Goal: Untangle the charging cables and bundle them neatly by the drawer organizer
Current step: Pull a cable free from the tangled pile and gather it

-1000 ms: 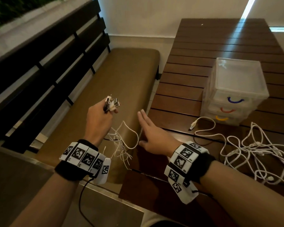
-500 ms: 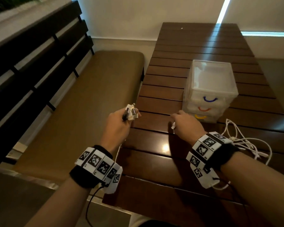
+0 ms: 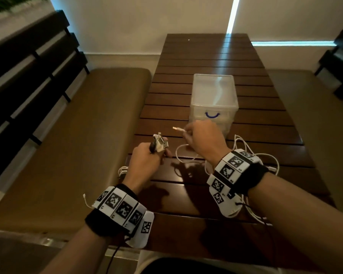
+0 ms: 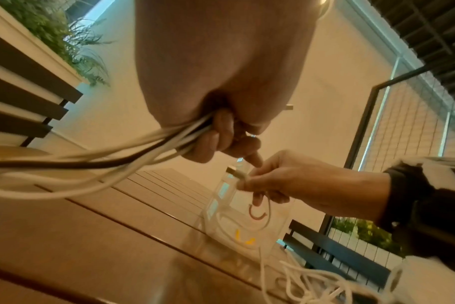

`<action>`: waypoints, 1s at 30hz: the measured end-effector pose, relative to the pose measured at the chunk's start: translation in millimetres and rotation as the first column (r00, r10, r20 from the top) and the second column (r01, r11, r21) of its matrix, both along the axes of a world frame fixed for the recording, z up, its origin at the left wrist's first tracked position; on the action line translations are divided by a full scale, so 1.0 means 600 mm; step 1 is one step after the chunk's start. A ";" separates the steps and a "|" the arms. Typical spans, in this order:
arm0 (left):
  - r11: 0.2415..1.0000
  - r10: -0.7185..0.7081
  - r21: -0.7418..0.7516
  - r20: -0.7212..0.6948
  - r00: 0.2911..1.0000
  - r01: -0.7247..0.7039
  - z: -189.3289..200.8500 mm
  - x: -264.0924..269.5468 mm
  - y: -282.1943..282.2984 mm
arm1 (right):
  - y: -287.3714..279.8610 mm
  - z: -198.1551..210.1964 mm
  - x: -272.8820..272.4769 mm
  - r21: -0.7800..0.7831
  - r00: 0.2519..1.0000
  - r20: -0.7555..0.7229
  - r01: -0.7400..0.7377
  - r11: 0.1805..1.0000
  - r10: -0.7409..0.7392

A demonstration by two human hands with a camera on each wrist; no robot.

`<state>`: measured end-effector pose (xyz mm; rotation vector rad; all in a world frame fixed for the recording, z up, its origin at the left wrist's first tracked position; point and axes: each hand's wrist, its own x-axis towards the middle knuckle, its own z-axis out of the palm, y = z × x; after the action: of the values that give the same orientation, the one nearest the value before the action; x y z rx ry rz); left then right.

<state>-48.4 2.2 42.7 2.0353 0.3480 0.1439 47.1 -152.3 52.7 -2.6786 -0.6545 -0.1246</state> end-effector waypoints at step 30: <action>0.974 -0.075 -0.205 0.096 0.992 0.094 -0.004 -0.004 -0.086 | -0.052 -0.047 -0.107 0.671 0.929 -0.258 -0.026 0.741 0.266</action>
<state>-51.1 -49.1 40.2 1.8256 0.2110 0.1379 -16.8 -183.3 24.6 -1.8840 -0.5712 0.1324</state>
